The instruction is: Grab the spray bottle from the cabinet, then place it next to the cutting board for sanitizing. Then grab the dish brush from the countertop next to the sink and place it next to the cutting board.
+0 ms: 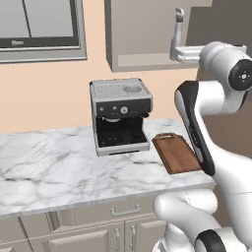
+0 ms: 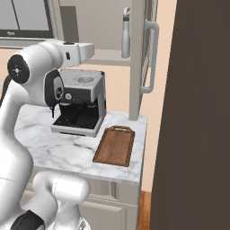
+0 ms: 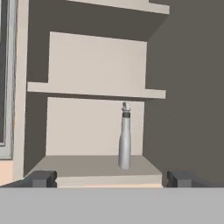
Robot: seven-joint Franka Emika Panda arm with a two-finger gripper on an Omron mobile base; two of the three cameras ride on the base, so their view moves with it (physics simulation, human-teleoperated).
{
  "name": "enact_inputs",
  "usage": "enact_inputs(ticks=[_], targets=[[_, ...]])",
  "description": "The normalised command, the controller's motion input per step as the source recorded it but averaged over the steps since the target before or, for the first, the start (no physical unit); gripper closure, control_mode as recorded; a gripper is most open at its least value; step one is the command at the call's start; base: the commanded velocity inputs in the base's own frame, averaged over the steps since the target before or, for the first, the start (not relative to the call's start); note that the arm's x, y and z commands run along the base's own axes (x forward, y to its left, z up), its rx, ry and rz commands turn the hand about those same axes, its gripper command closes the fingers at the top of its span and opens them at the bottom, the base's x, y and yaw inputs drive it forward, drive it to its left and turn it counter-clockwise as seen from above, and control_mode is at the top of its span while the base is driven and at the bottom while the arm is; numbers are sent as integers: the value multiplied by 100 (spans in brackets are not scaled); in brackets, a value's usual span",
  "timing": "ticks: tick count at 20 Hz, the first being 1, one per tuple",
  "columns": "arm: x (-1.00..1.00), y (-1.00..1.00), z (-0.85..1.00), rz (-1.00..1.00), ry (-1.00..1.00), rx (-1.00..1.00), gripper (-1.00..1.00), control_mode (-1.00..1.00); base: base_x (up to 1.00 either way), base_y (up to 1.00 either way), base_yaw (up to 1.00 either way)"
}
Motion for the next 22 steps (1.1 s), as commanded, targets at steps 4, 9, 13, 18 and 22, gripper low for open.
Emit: enact_inputs(ticks=[4,9,13,18,22], targets=[[50,-14,0,0,0,0,-100,-100,0,0,0],[50,-15,0,0,0,0,-100,-100,0,0,0],[48,-14,0,0,0,0,-100,-100,0,0,0],[46,-8,0,0,0,0,-100,-100,0,0,0],[39,-7,0,0,0,0,-100,-100,0,0,0]])
